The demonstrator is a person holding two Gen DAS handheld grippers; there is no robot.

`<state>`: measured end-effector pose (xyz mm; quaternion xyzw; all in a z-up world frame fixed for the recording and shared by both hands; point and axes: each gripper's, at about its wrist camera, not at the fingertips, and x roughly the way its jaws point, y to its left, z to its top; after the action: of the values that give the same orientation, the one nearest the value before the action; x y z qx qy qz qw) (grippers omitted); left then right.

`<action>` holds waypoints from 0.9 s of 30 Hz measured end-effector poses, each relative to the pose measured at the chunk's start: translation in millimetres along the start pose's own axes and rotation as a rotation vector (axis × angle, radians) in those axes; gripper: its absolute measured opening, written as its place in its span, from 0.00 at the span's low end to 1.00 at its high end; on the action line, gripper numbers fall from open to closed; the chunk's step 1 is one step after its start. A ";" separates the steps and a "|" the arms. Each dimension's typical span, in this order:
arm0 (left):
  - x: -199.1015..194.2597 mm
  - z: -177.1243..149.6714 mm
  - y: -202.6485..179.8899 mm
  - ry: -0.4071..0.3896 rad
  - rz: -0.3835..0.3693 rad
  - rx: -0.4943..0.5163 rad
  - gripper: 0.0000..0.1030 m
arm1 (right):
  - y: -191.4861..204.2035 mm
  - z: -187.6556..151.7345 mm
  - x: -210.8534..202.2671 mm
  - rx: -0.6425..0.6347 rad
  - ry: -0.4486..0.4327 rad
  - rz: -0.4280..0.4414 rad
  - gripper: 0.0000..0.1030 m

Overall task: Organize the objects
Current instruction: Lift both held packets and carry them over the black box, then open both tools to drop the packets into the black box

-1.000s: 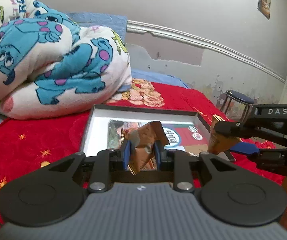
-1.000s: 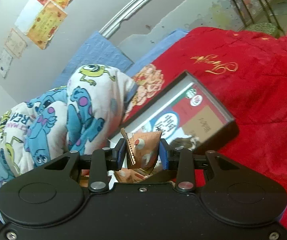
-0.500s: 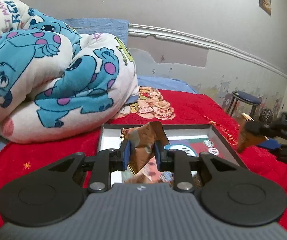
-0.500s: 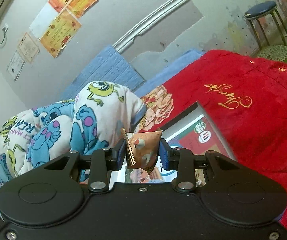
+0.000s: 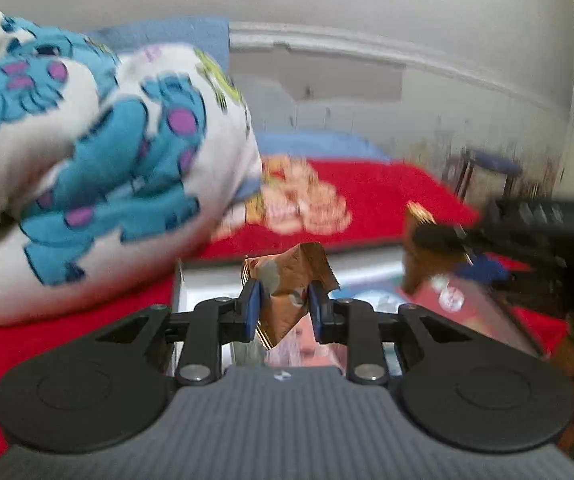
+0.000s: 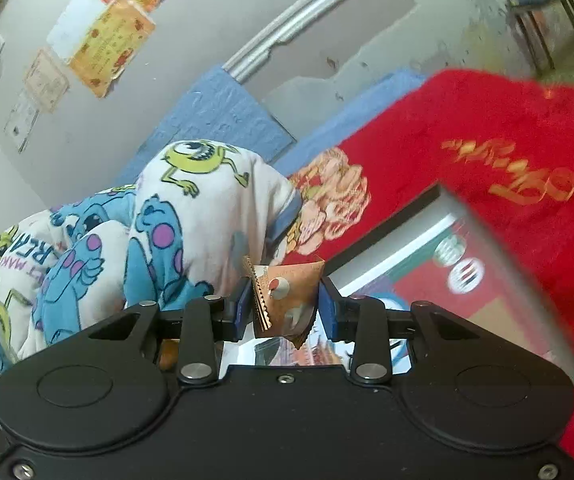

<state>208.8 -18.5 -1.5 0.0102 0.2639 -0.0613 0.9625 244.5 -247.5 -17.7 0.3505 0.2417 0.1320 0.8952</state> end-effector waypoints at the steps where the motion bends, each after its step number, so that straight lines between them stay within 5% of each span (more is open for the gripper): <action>1: 4.7 -3.0 -1.1 0.021 0.002 -0.005 0.29 | -1.8 -5.6 6.5 0.021 -0.013 -0.002 0.33; 6: 25.5 -21.4 -0.7 0.100 -0.035 -0.051 0.29 | -1.2 -22.5 28.8 -0.048 0.057 -0.067 0.33; 12: 39.5 -29.0 0.7 0.170 0.012 -0.077 0.29 | -11.1 -38.9 44.6 -0.017 0.129 -0.087 0.33; 27: 40.8 -29.9 11.5 0.217 0.036 -0.146 0.29 | -11.2 -54.6 50.7 -0.016 0.175 -0.115 0.33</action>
<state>229.8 -10.1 -48.1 -0.0485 0.3701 -0.0232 0.9274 259.6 -204.2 -77.5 0.3160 0.3375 0.1125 0.8796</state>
